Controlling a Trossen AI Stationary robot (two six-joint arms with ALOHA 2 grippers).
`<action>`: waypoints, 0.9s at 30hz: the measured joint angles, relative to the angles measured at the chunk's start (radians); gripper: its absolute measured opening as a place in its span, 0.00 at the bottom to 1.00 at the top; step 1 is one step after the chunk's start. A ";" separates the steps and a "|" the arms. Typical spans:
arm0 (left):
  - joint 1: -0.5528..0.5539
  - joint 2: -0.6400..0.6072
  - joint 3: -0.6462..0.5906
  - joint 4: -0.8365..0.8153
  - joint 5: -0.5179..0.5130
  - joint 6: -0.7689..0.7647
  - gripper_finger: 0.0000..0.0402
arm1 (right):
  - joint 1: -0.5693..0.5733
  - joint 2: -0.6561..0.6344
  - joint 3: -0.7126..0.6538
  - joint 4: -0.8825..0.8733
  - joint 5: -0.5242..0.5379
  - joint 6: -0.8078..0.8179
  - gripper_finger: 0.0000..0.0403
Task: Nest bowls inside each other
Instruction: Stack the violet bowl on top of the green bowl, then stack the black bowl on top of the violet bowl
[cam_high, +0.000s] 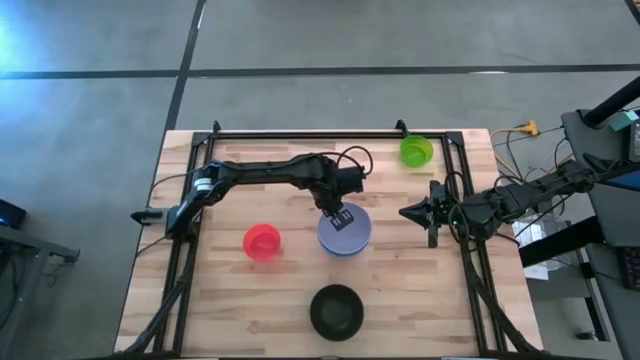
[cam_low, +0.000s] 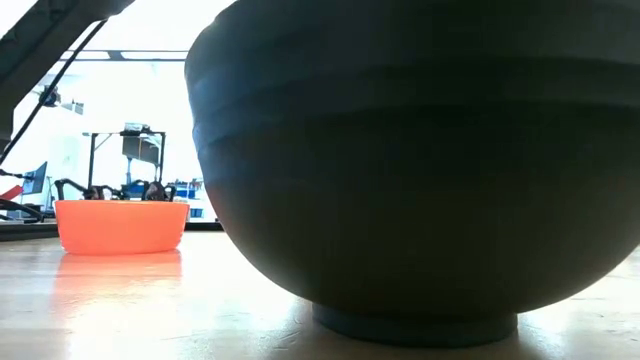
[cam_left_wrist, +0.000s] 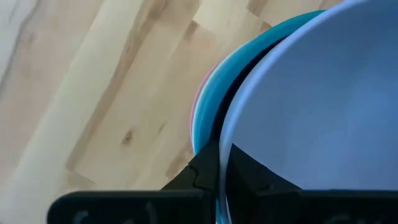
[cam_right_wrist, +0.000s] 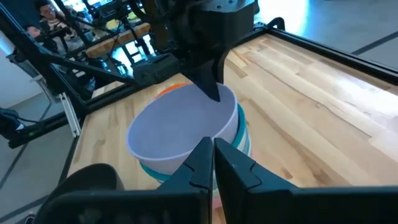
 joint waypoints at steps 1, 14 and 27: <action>0.000 0.000 0.000 0.000 -0.002 0.017 0.00 | 0.000 0.000 0.000 0.000 0.000 0.000 0.02; 0.000 -0.018 -0.001 -0.004 -0.011 0.042 0.30 | 0.000 0.003 -0.003 0.002 0.000 0.011 0.02; -0.002 -0.156 -0.008 -0.052 -0.096 0.136 0.40 | -0.016 0.171 -0.058 0.316 -0.088 0.011 0.02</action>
